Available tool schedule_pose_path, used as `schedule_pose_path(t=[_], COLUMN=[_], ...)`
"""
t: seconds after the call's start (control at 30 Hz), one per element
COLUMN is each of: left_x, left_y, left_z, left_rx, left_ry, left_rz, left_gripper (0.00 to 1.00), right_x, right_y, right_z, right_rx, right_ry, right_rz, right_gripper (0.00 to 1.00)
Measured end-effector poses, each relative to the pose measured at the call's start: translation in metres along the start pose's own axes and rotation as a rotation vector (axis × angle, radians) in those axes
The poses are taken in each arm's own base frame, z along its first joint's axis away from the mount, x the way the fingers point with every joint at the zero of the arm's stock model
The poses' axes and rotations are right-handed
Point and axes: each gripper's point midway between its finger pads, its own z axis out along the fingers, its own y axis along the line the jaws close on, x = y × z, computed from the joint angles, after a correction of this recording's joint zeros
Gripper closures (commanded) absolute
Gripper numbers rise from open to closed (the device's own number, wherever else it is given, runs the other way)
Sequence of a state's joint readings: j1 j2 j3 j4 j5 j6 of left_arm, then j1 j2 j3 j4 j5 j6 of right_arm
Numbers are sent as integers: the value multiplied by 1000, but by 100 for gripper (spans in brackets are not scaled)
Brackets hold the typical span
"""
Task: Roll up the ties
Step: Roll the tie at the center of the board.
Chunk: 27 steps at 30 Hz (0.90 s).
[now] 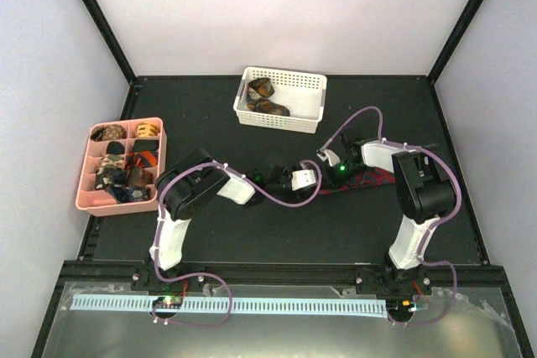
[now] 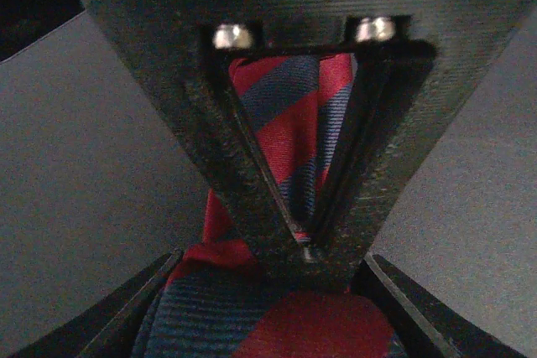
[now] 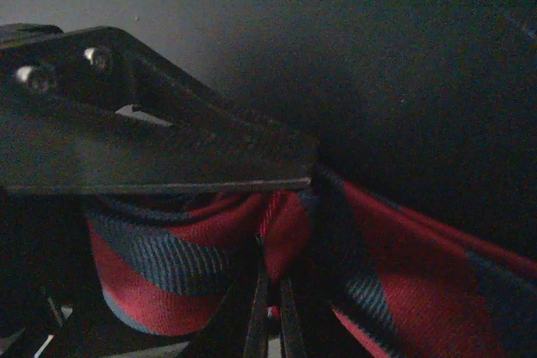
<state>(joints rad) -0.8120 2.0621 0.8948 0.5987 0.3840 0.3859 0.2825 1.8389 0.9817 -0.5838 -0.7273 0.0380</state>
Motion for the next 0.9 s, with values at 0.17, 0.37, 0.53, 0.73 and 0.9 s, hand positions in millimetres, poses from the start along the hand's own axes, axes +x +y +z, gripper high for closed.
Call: schedule_pose_path(t=[0.17, 0.37, 0.53, 0.73, 0.9], left_x=[0, 1, 4, 10, 13], left_y=[0, -5, 1, 3, 2], left_z=[-1, -1, -10, -20, -23], left_rx=[-4, 22, 3, -5, 1], left_ry=[6, 6, -1, 17, 34], left_rz=[14, 33, 16, -8, -19], left_gripper=[53, 34, 18, 18, 41], right_x=[3, 5, 6, 8, 8], right_y=[3, 4, 3, 2, 2], right_z=[-2, -2, 1, 5, 5], right_rx=[0, -5, -11, -28, -30], right_ry=[-3, 2, 10, 23, 24], right_rz=[-6, -8, -2, 10, 10], right_gripper=[98, 98, 98, 98, 98])
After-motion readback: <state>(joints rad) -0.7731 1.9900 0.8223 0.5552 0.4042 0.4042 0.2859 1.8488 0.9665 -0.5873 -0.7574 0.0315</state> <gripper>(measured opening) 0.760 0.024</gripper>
